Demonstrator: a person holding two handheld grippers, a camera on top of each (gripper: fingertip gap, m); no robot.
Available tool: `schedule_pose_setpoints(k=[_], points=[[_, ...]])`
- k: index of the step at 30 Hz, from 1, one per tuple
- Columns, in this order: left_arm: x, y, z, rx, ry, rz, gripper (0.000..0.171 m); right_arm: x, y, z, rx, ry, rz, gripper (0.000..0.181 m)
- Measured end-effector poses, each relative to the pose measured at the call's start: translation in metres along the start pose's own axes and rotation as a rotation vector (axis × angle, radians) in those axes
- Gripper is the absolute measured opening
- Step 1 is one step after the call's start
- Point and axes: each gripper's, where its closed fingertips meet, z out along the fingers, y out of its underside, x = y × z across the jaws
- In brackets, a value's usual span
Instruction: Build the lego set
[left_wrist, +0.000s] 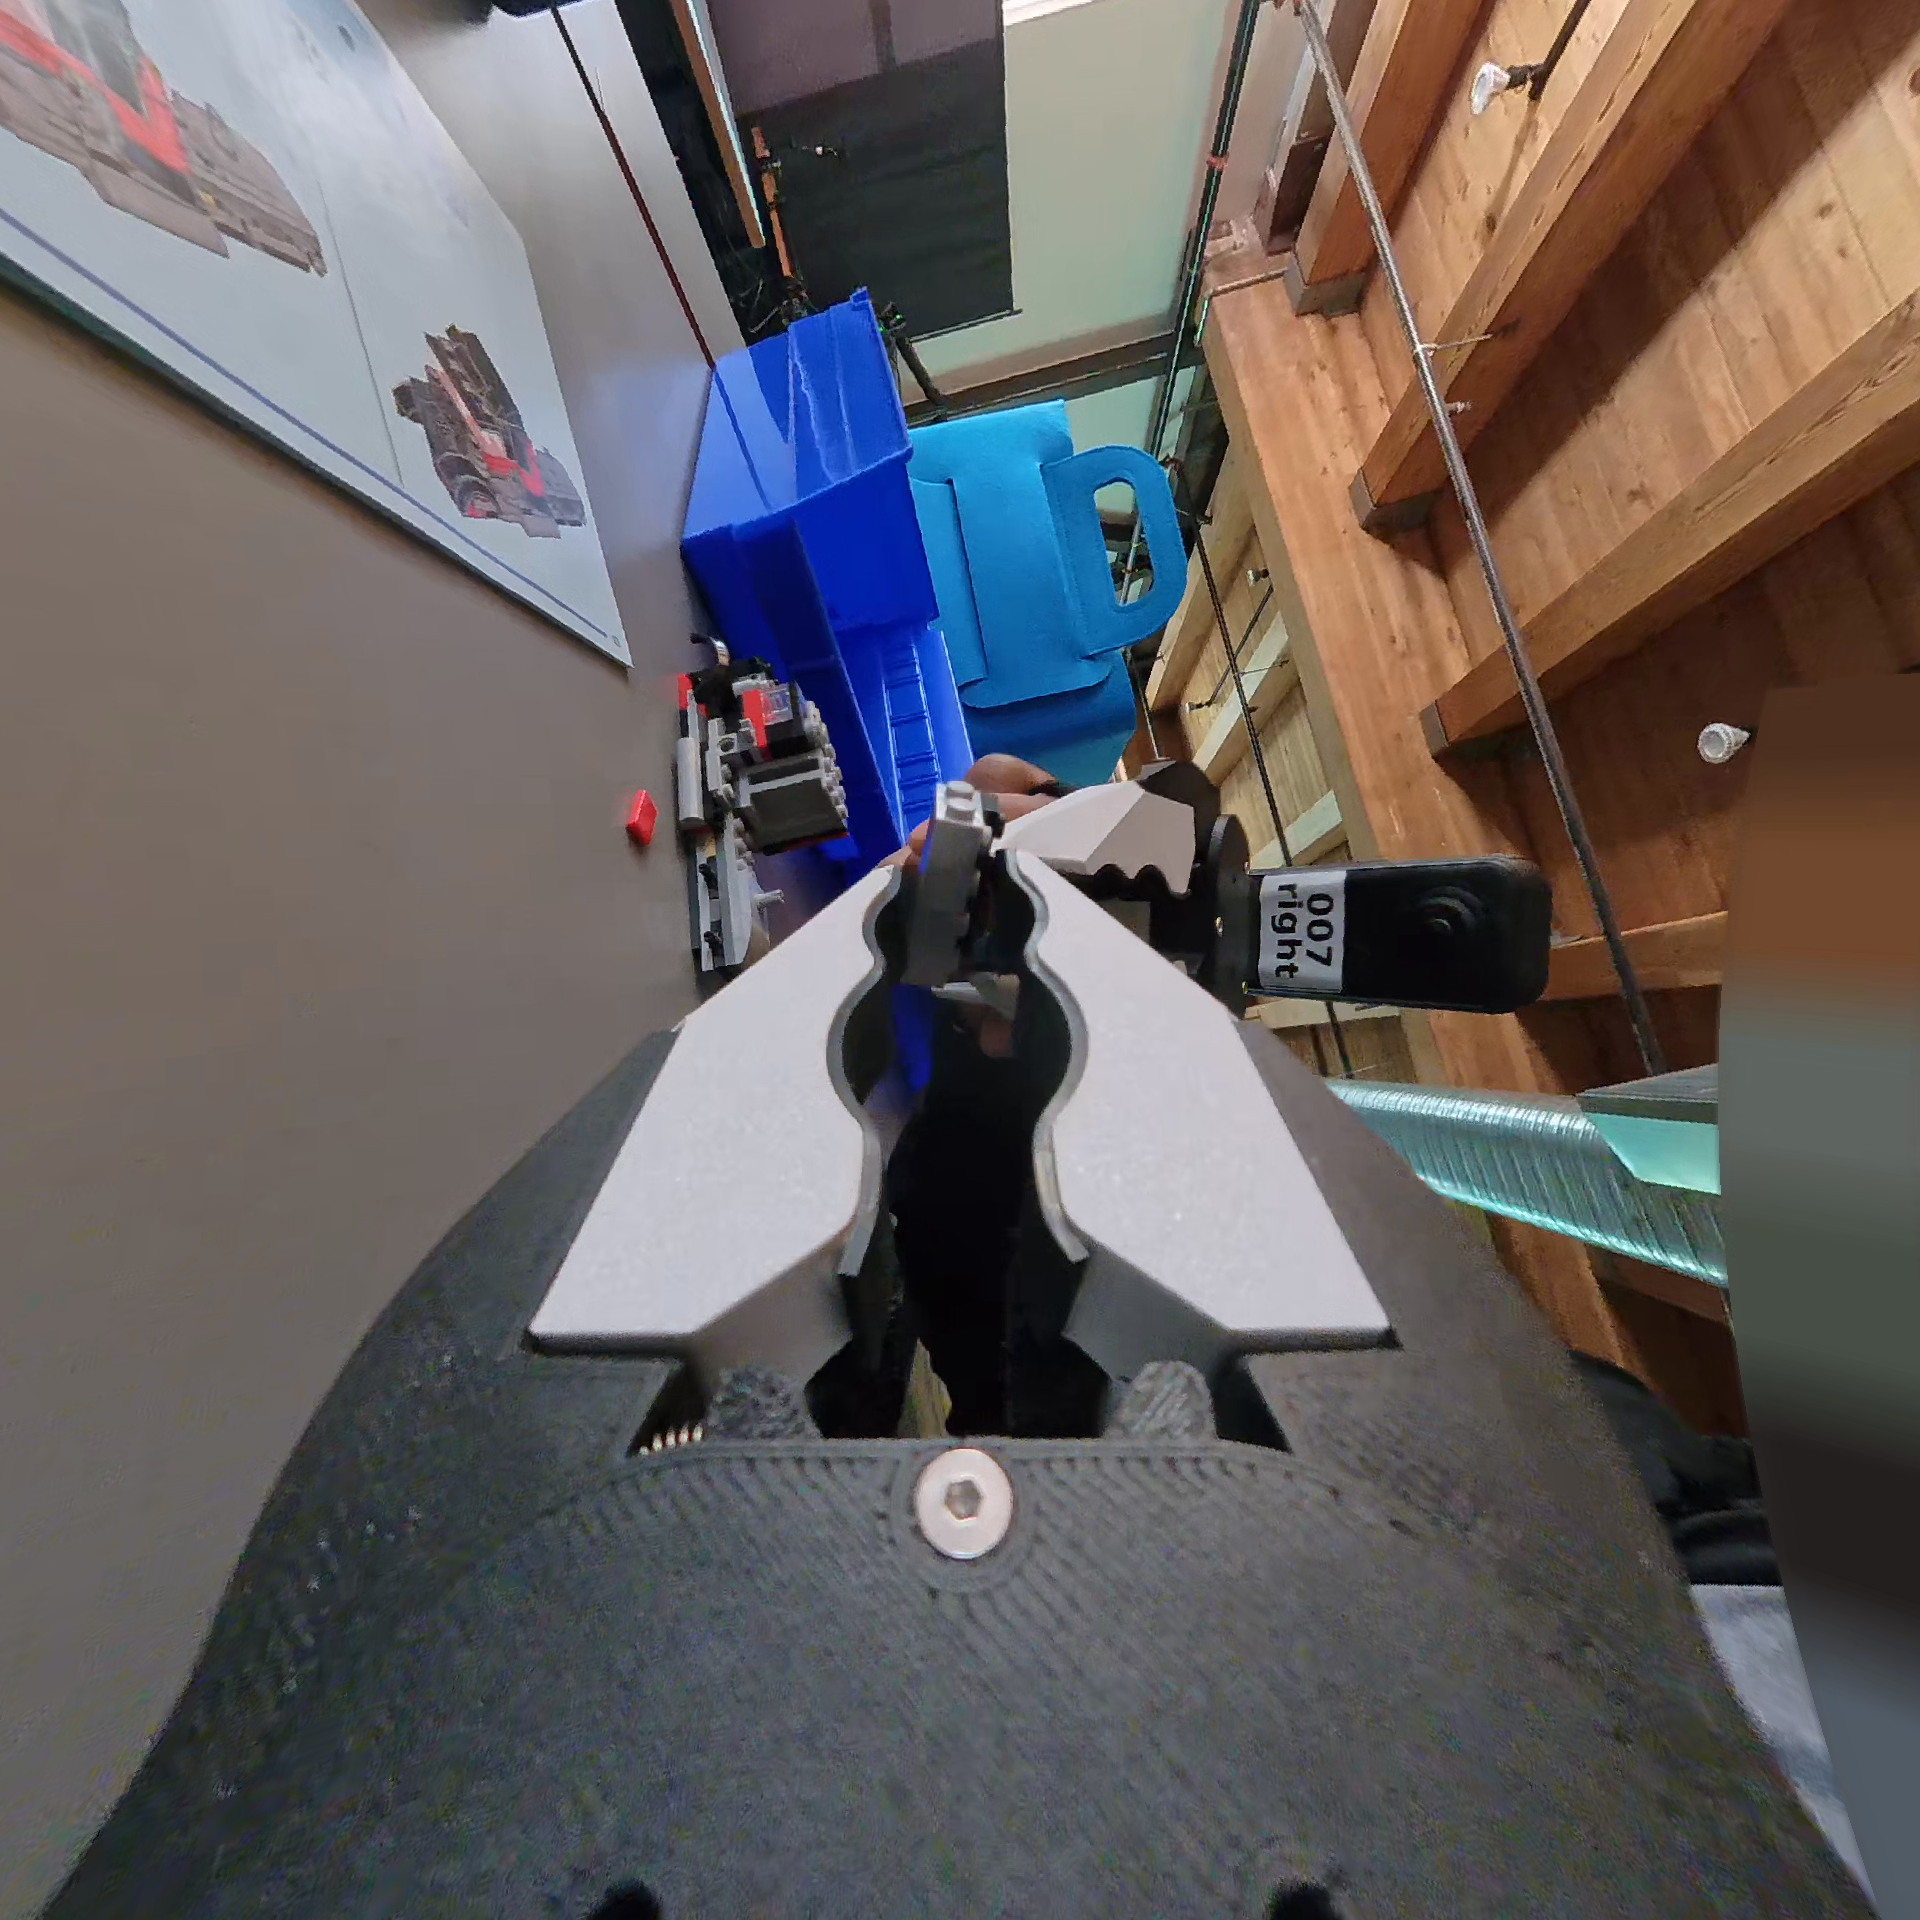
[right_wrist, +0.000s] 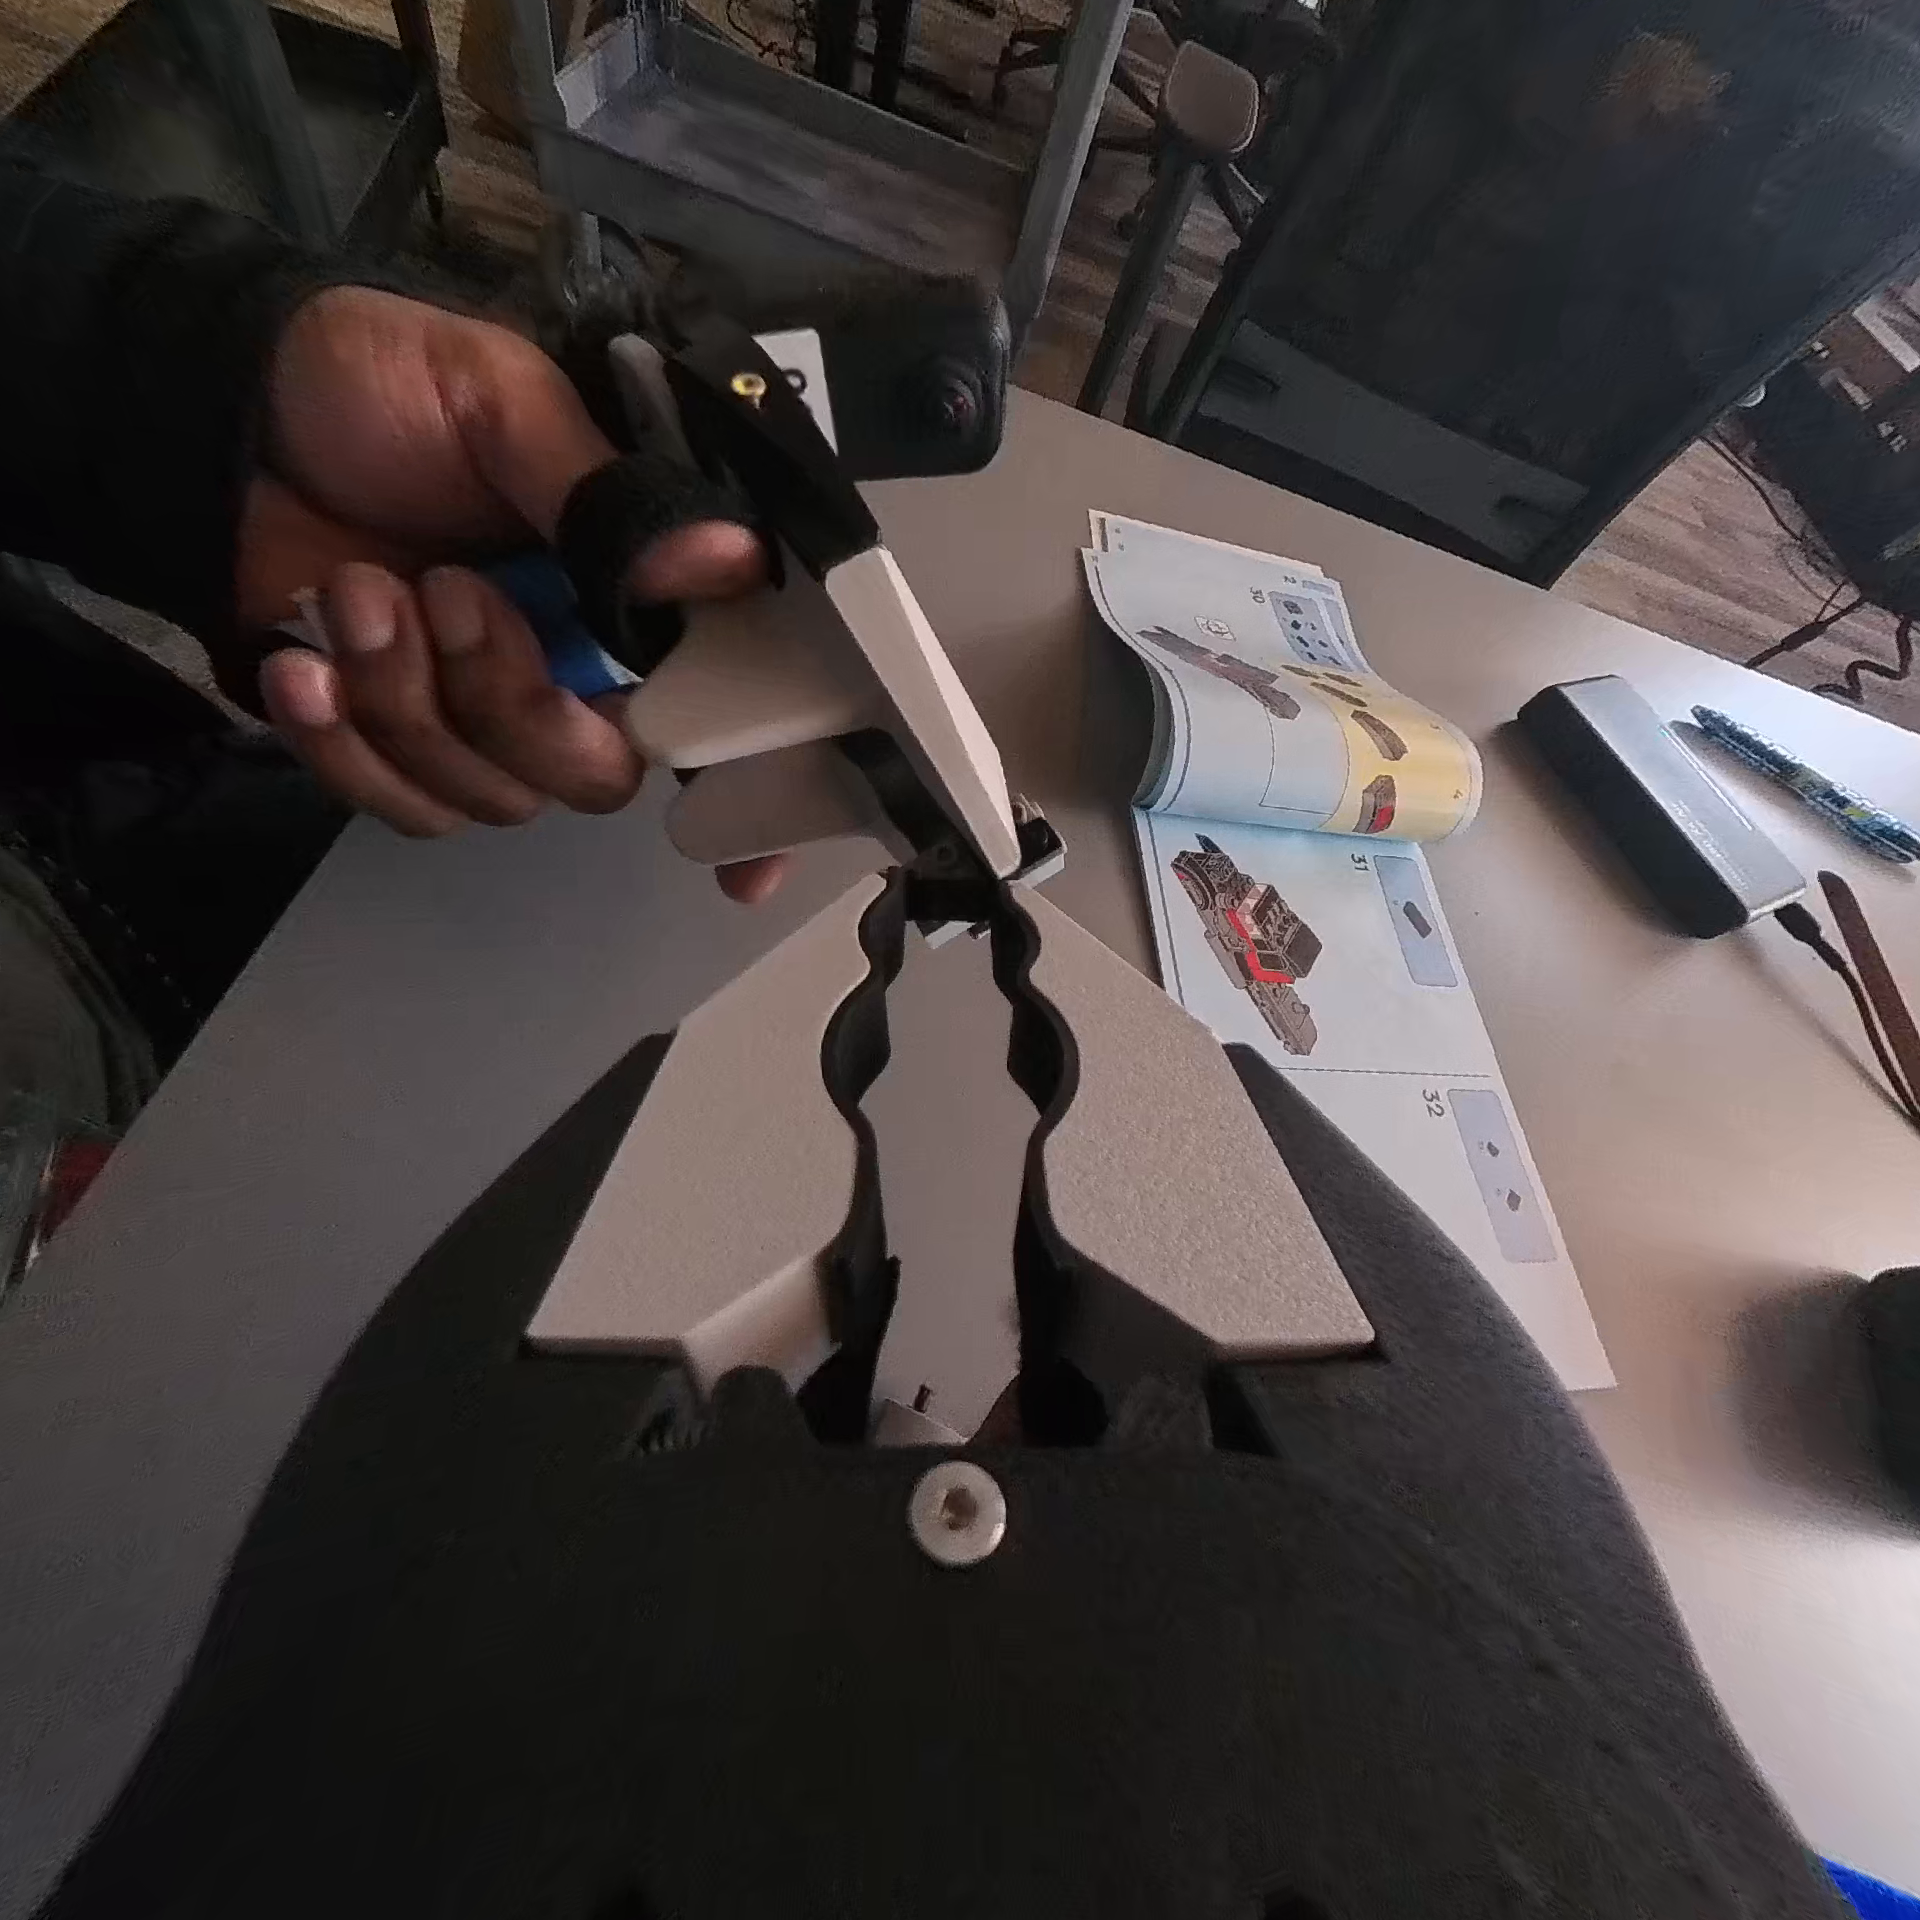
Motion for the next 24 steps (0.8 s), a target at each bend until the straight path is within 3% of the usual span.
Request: schedule_pose_setpoints(k=[24], points=[[-0.01,-0.006,-0.004,0.013,0.024,-0.105,0.018,0.004,0.005,0.012,-0.05,0.009,-0.03,0.016]])
